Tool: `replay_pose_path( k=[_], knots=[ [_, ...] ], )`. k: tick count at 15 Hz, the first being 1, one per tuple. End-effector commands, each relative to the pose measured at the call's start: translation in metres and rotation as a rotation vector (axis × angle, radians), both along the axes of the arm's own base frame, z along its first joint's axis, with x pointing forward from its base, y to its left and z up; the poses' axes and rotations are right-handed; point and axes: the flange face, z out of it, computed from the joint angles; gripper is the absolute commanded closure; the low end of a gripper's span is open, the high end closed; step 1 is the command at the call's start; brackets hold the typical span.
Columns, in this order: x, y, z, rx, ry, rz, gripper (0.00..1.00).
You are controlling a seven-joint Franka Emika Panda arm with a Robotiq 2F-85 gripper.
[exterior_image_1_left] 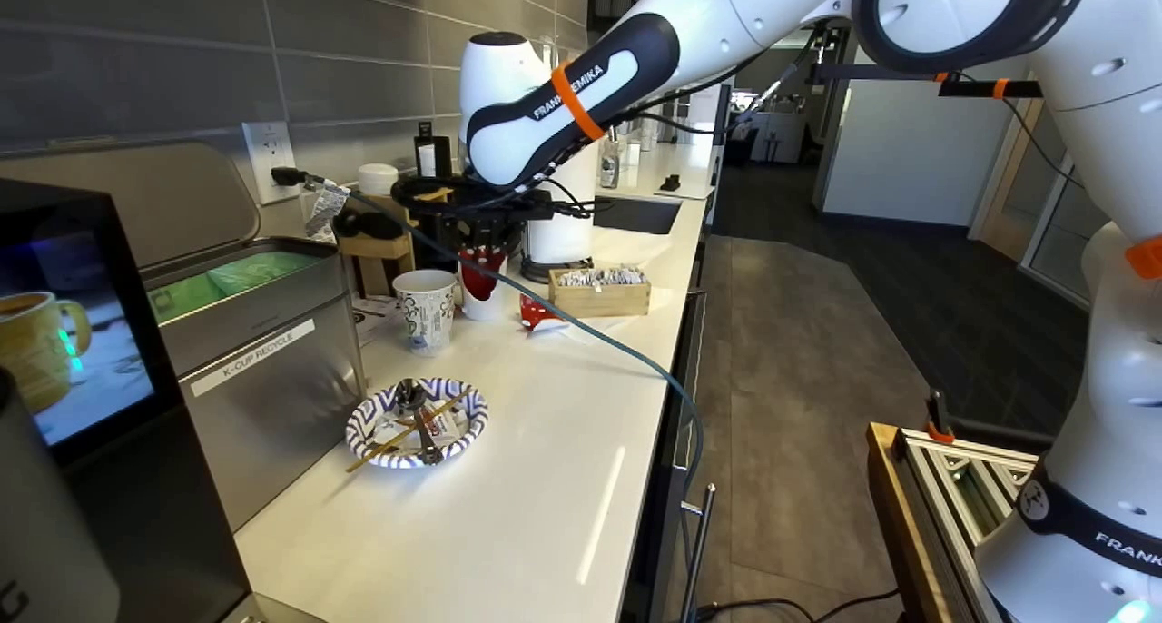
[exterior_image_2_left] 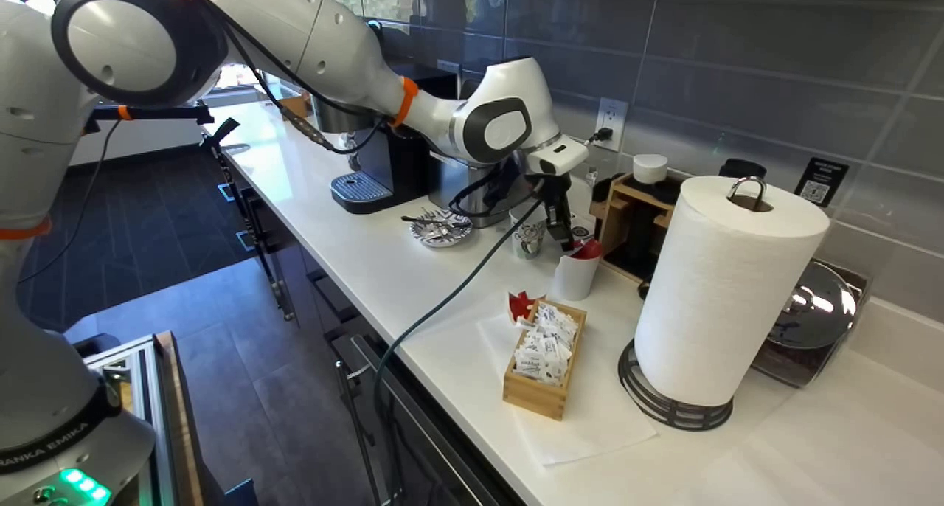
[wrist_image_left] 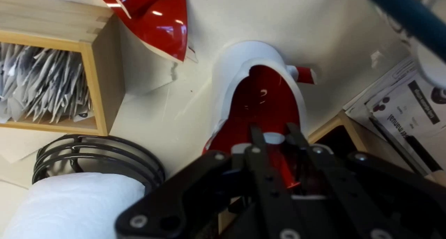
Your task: Put the broken piece closest to you in the broken cup
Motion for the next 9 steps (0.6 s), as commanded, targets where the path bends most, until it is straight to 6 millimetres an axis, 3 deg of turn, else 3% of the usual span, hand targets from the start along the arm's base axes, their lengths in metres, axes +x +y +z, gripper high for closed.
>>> replay_pose_path(
  k=[1,2,7,9],
  knots=[
    [0.013,0.002,-0.004,-0.007,0.013,-0.046,0.55],
    [0.014,0.003,-0.003,-0.008,0.012,-0.052,0.55],
    [0.019,0.003,0.003,-0.006,0.007,-0.080,0.19],
    [0.012,0.003,0.014,0.005,0.016,-0.082,0.04]
  ],
)
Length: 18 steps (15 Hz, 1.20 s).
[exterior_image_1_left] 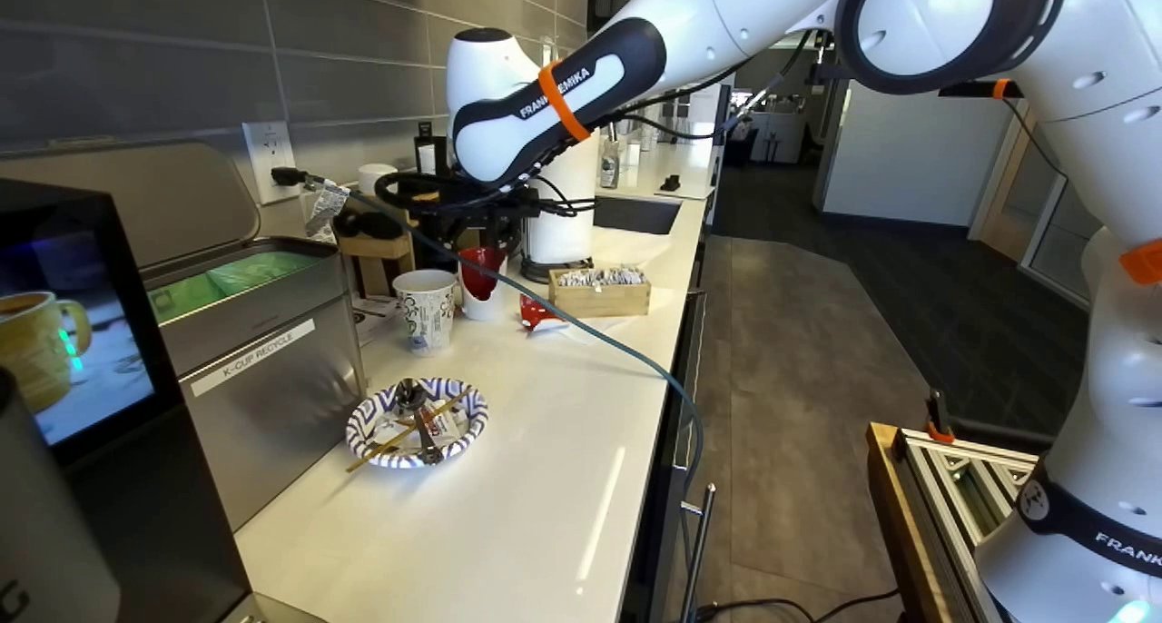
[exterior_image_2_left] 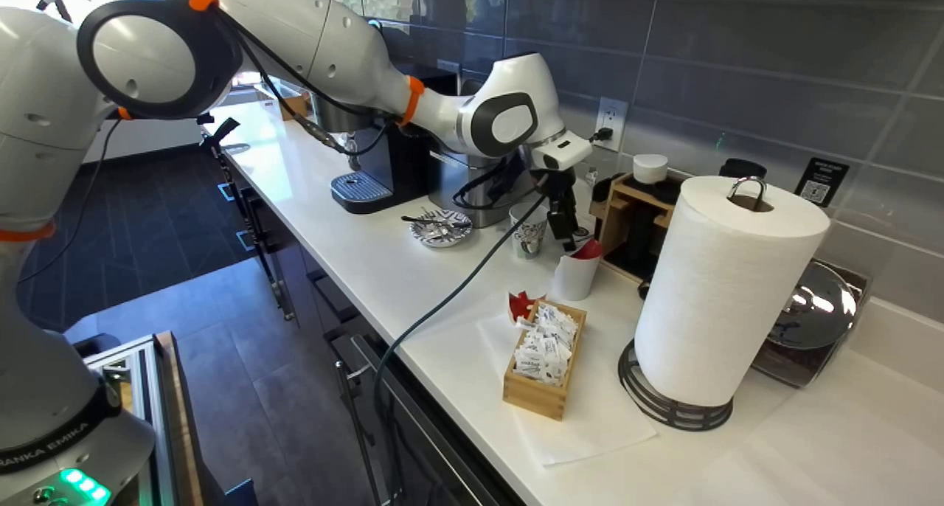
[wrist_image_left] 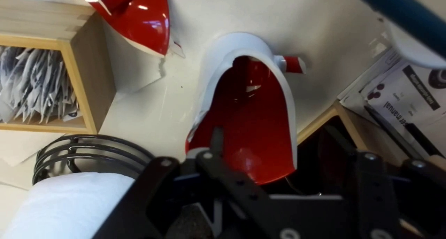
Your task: Put the broken piece closest to you in the broken cup
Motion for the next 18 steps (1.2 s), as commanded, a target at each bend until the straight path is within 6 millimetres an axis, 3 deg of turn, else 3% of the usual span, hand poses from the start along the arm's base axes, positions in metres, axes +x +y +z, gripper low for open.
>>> replay_pose_path(
  k=[1,7,9,13,18],
  knots=[
    [-0.008,-0.002,0.018,0.006,0.020,-0.014,0.00],
    [-0.051,-0.033,0.062,-0.021,-0.048,0.275,0.00],
    [-0.074,-0.045,0.071,-0.044,-0.087,0.378,0.00],
    [-0.119,-0.048,0.081,0.025,-0.118,0.532,0.00],
    [-0.184,-0.059,0.111,0.104,-0.217,0.603,0.00]
  ],
)
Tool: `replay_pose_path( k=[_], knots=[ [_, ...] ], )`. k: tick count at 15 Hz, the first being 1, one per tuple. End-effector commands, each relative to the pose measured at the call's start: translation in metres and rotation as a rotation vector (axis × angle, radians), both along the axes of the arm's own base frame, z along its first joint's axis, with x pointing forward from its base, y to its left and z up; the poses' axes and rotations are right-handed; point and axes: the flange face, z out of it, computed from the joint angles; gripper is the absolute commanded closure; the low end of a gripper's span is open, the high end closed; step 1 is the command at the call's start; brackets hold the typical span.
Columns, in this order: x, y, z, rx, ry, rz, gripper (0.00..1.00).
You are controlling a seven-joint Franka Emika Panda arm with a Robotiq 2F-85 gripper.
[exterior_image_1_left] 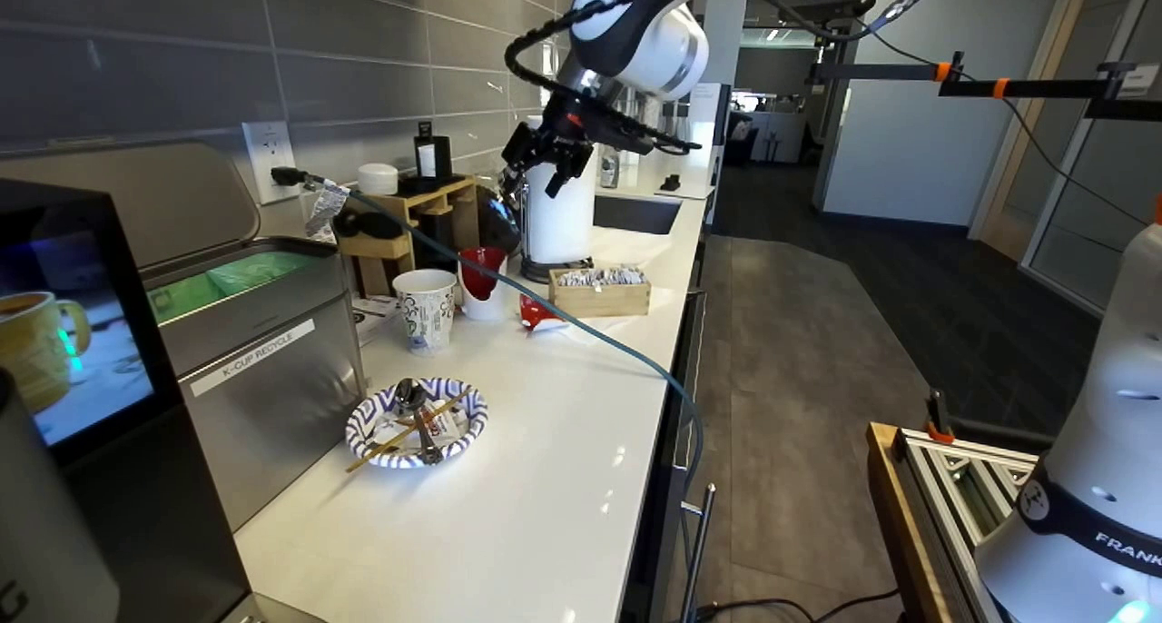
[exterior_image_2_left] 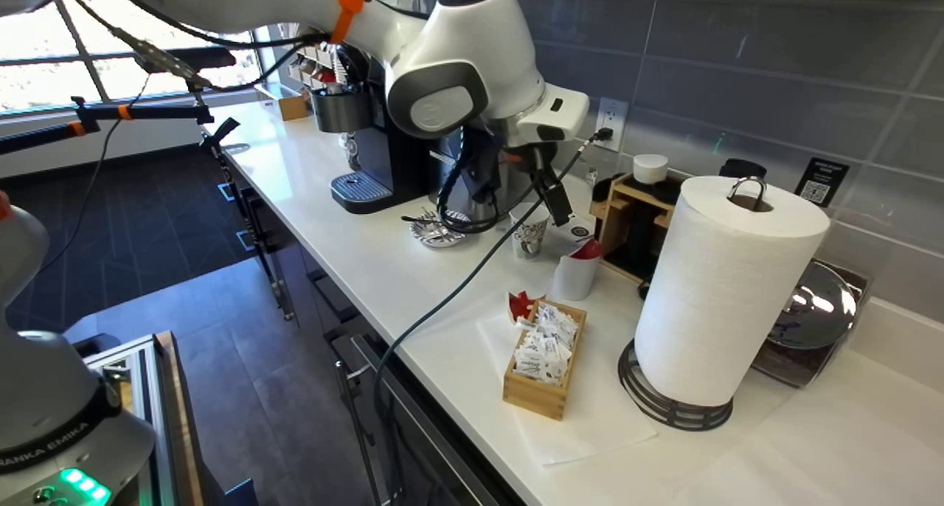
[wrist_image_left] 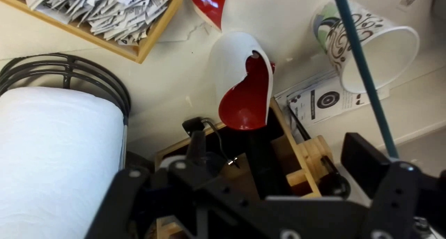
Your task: Put the broken piece closest to you in the broken cup
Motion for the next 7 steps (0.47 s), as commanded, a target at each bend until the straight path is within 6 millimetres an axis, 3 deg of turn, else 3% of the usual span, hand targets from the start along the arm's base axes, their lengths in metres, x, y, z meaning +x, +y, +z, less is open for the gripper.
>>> replay_pose_path(
  k=[1,4,5,7],
  knots=[
    [-0.060,-0.004,0.021,0.062,-0.062,0.052,0.00],
    [-0.092,-0.023,0.031,0.089,-0.113,0.053,0.00],
    [-0.065,-0.020,0.031,0.055,-0.101,0.033,0.00],
    [-0.083,-0.030,0.035,0.063,-0.113,0.034,0.00]
  ],
)
